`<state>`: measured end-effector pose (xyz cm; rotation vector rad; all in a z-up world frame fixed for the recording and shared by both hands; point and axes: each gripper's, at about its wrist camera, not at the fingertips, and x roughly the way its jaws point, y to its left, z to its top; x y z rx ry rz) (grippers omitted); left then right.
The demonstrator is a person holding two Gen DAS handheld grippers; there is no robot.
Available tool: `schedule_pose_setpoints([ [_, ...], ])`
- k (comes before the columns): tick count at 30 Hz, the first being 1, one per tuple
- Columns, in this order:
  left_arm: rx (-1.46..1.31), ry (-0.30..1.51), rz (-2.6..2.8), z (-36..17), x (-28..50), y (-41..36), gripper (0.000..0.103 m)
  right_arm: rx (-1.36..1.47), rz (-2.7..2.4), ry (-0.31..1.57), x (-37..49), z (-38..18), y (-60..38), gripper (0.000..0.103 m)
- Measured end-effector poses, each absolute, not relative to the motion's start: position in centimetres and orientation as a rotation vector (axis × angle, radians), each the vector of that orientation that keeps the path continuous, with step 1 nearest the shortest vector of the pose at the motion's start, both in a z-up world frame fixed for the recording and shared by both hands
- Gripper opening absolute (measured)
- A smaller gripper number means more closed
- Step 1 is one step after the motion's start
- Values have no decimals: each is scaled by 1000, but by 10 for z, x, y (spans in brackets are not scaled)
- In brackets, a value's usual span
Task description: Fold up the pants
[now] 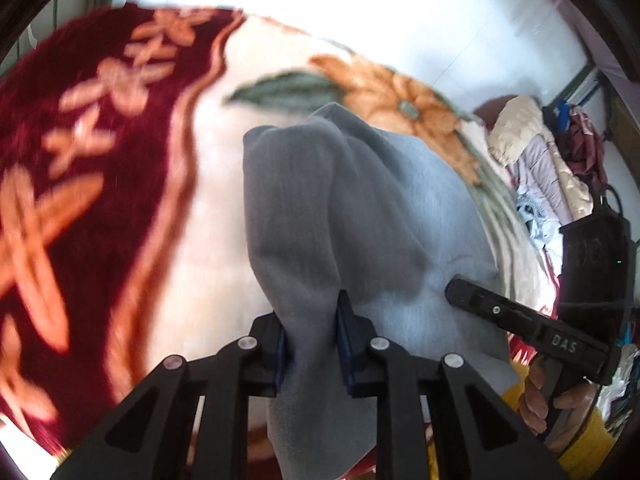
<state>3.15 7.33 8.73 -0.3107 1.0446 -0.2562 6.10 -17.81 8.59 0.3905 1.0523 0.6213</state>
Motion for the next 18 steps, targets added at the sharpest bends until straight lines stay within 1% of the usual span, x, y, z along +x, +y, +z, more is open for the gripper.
schedule_pose_setpoints([
  [4, -265, 992, -277, 109, 61, 65, 21, 341, 613, 978, 92, 117, -184, 31],
  [9, -223, 965, -305, 120, 121, 52, 21, 308, 576, 948, 139, 123, -192, 32],
  [14, -214, 996, -322, 98, 162, 47, 21, 267, 524, 982, 174, 100, -189, 33],
  [18, -164, 1095, -262, 55, 183, 43, 24, 229, 472, 1098, 189, 56, -180, 36],
])
